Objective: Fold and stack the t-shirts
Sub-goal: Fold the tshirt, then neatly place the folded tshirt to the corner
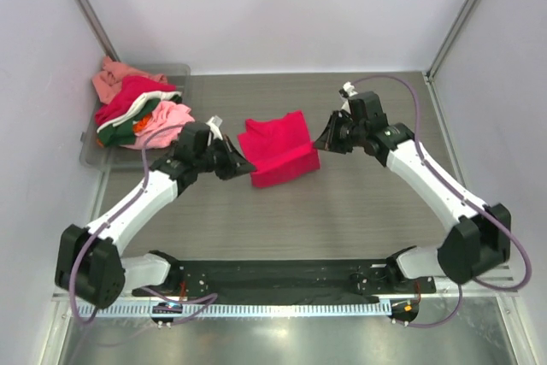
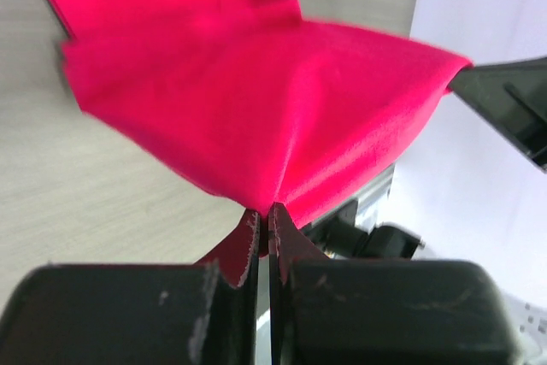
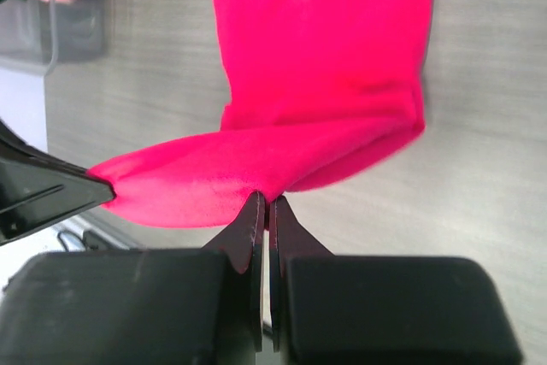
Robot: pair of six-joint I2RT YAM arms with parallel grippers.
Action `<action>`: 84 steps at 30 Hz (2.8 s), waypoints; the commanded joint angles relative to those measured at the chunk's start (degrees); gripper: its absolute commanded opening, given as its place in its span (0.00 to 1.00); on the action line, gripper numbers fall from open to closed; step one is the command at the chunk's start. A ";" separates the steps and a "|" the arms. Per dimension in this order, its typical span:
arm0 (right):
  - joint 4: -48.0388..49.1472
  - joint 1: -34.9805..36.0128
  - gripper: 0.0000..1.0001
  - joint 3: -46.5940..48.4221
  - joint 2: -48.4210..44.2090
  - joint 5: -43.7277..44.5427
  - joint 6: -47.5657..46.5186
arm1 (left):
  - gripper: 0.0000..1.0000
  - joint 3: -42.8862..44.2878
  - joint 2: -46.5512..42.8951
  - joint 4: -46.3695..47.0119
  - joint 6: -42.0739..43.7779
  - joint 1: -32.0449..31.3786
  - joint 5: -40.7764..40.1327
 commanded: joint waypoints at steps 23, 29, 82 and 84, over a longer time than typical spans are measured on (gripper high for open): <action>10.42 -9.03 0.05 40.41 45.20 -7.26 -0.46 | 0.01 40.50 44.33 0.71 2.56 13.11 6.25; 12.70 -9.38 0.60 44.84 52.34 -6.13 0.33 | 0.73 45.44 50.50 1.25 2.63 14.08 4.41; -2.30 -33.36 0.01 28.55 43.54 -10.98 -15.57 | 0.85 2.82 7.08 0.80 13.89 4.41 -17.48; -8.19 -37.58 0.08 31.19 44.07 -2.83 -16.46 | 0.85 2.11 6.20 1.50 13.46 3.53 -18.00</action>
